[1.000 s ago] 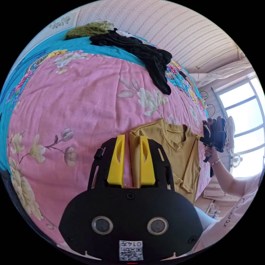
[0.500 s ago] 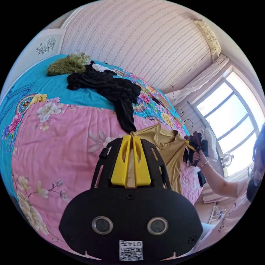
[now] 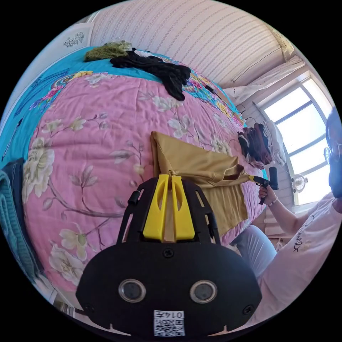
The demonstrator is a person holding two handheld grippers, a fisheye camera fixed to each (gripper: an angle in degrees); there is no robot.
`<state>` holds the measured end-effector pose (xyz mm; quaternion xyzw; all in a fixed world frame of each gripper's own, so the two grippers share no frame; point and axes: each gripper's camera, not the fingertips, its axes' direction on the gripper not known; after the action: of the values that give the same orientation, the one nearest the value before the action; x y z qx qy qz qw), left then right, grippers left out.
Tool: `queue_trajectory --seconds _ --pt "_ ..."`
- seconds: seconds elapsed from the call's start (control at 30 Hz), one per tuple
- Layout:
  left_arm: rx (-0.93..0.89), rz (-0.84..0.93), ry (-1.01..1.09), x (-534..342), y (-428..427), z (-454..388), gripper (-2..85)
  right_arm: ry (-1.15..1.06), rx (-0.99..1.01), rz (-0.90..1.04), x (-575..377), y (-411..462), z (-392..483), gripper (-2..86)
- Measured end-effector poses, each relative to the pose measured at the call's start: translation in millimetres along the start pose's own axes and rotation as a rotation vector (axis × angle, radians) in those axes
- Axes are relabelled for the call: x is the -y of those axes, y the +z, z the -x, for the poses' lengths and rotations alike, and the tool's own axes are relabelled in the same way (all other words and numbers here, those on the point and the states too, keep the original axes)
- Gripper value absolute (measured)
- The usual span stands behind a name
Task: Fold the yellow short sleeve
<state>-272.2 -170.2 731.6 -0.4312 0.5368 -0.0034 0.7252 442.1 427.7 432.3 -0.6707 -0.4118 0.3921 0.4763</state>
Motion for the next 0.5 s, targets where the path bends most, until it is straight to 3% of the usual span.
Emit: queue_trajectory --seconds 0.33,0.5 --pt "-0.052 -0.071 0.005 -87.3 10.9 15.0 -0.9 -0.113 -0.018 -0.081 -89.0 0.7 34.8 0.9" --pt "-0.084 -0.089 -0.014 -128.9 17.8 25.5 0.0 -0.176 -0.151 -0.050 -133.4 20.3 73.7 1.2"
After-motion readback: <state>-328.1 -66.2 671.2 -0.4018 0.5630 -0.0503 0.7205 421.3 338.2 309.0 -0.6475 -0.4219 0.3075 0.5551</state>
